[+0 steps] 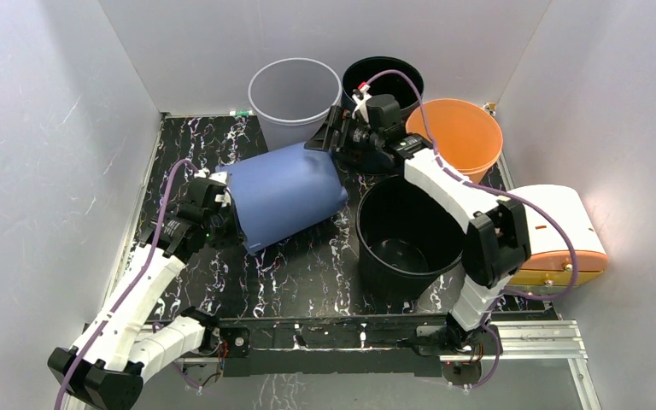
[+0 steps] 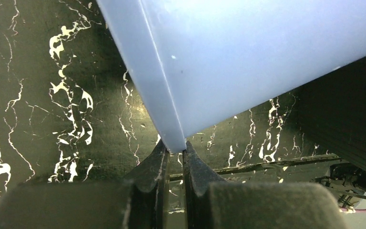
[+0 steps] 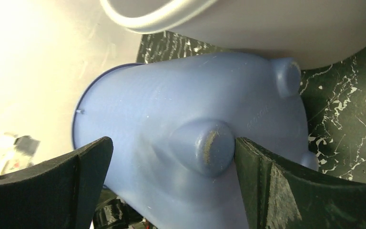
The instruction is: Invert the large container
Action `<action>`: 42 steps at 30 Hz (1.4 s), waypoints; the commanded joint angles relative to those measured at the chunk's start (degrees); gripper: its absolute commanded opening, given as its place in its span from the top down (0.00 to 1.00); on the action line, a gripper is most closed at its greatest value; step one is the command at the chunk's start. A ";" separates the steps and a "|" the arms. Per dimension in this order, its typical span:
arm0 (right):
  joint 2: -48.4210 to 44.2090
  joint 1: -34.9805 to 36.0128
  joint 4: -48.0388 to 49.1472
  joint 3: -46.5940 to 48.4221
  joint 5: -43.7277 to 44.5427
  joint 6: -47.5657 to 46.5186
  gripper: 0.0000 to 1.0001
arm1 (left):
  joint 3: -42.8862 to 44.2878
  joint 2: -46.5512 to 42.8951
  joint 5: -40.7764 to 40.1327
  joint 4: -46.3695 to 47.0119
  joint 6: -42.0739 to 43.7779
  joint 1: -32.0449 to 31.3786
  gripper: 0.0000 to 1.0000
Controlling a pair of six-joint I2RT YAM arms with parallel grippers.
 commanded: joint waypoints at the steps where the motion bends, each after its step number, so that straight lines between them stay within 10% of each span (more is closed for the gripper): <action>1: -9.02 1.04 8.51 -0.13 -6.03 2.78 0.02 | 0.76 0.00 5.11 3.12 2.49 0.04 1.00; 36: -11.75 10.06 3.90 2.75 -1.86 0.70 0.02 | -3.81 1.40 5.93 8.49 3.17 0.04 1.00; 42: -9.87 12.62 2.70 6.00 -1.49 -0.42 0.02 | -2.58 0.15 5.40 0.99 2.00 0.07 0.79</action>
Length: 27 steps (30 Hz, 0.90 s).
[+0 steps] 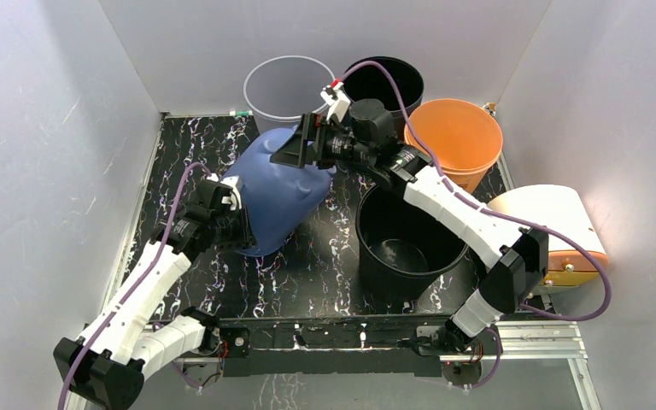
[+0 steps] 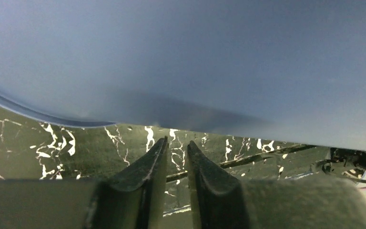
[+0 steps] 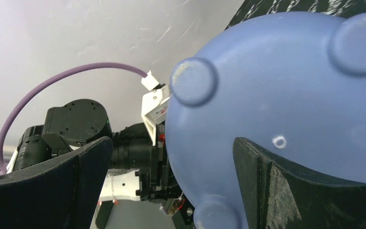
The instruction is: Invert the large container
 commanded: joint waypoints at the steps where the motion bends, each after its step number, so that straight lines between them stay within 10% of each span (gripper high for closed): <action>1: 2.12 1.71 -1.07 6.23 -2.02 -0.87 0.02 | 2.43 -2.11 -1.25 -5.73 -0.98 -0.24 0.76; 12: 3.66 3.00 -3.71 11.00 -0.39 -2.25 0.02 | 17.61 -3.86 -8.82 -14.71 -0.61 -0.24 0.41; 27: -8.68 2.95 -20.17 10.99 28.55 -14.78 0.02 | 34.81 5.69 -6.45 -13.05 5.87 -0.24 0.32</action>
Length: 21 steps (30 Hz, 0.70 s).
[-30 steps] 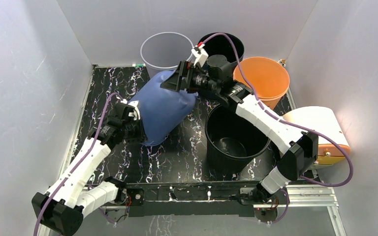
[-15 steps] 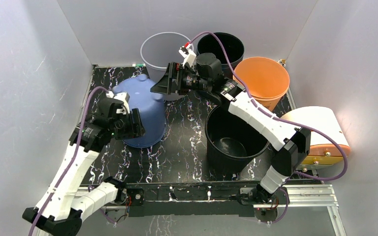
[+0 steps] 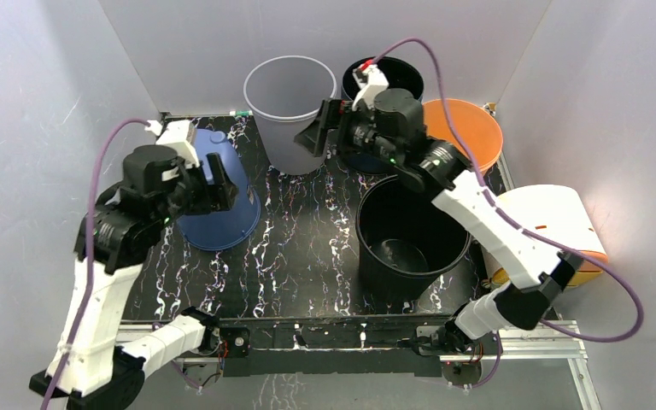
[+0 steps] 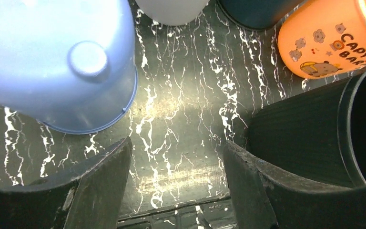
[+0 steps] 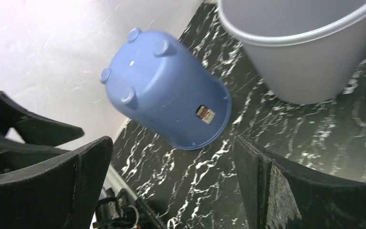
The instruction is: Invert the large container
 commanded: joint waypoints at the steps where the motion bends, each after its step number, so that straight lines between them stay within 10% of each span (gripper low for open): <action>1: -4.48 0.07 -3.96 1.11 11.34 -4.84 0.02 | -3.53 6.07 4.01 2.36 1.28 -0.11 0.32; 10: -7.16 0.02 -4.49 -4.40 13.45 -4.97 0.02 | -23.43 4.17 -6.24 4.15 -3.80 -0.09 0.21; 21: -6.16 0.01 -5.52 -4.38 10.20 -3.86 0.02 | -23.63 16.87 -5.55 21.78 2.77 11.72 0.08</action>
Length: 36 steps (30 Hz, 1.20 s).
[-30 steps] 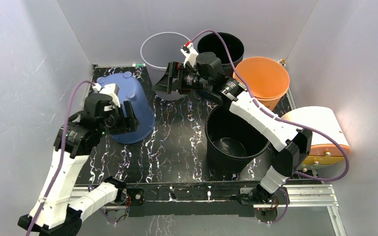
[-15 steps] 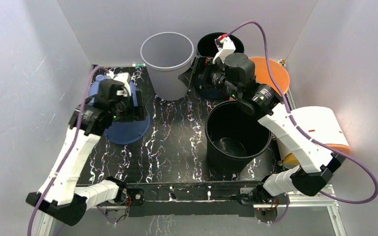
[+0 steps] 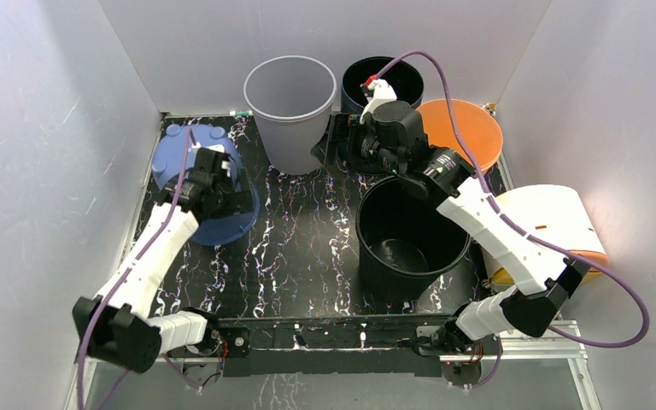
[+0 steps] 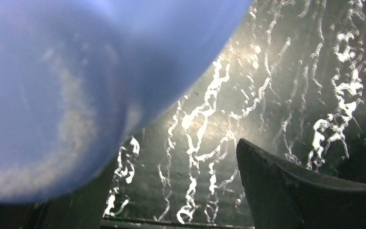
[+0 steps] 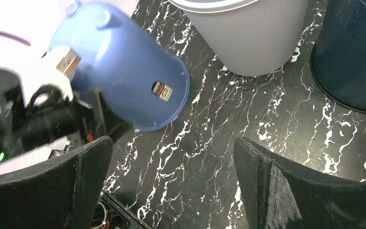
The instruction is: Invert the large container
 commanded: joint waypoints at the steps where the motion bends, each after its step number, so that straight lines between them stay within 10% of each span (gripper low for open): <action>1: -1.92 0.05 0.87 0.06 -0.47 -0.42 0.02 | 4.97 8.94 6.59 9.18 7.68 12.23 0.08; 10: -4.40 0.01 0.13 -1.90 0.63 0.15 0.02 | 34.90 35.75 24.36 7.18 12.22 21.92 0.15; 22: -3.28 0.03 0.50 -3.19 2.80 0.23 0.02 | 25.21 13.75 24.83 11.41 6.84 17.91 0.11; 36: -7.23 0.06 1.80 -5.36 10.19 6.20 0.02 | 46.46 28.45 0.51 12.59 -9.20 5.35 0.06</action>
